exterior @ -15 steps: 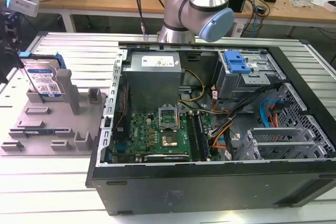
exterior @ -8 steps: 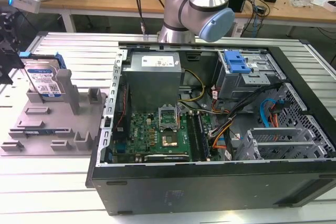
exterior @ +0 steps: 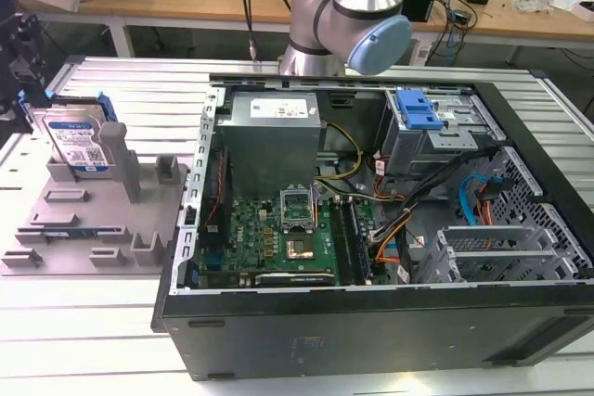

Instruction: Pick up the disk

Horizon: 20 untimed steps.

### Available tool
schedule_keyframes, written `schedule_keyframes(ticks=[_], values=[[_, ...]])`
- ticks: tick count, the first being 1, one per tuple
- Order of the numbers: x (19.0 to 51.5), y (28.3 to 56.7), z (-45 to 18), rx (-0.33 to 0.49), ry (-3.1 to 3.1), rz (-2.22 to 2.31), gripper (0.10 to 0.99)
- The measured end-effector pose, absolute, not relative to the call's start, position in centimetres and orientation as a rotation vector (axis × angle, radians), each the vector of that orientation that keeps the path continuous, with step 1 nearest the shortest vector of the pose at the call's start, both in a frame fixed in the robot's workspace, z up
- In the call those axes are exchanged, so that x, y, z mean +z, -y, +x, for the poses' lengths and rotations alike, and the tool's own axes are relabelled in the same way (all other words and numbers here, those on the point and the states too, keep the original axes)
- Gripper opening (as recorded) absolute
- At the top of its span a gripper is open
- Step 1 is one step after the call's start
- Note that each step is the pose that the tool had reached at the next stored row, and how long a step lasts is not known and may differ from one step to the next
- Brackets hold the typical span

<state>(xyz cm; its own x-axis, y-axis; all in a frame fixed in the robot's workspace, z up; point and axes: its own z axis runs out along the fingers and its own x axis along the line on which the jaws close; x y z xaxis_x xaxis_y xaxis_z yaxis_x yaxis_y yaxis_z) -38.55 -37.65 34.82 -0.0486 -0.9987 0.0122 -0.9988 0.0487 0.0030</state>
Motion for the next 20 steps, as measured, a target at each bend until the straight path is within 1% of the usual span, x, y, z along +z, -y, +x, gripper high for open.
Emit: schedule_keyframes(ticks=[6, 9, 12, 20], values=[[34.8, 35.1, -38.5, 0.013, 2.255, 2.174, 0.541], [34.8, 33.3, -38.7, 0.013, 2.254, 2.175, 0.541], [34.8, 32.1, -39.7, 0.015, 2.253, 2.175, 0.541], [33.9, 31.6, -40.7, 0.03, 2.236, 2.18, 0.541]])
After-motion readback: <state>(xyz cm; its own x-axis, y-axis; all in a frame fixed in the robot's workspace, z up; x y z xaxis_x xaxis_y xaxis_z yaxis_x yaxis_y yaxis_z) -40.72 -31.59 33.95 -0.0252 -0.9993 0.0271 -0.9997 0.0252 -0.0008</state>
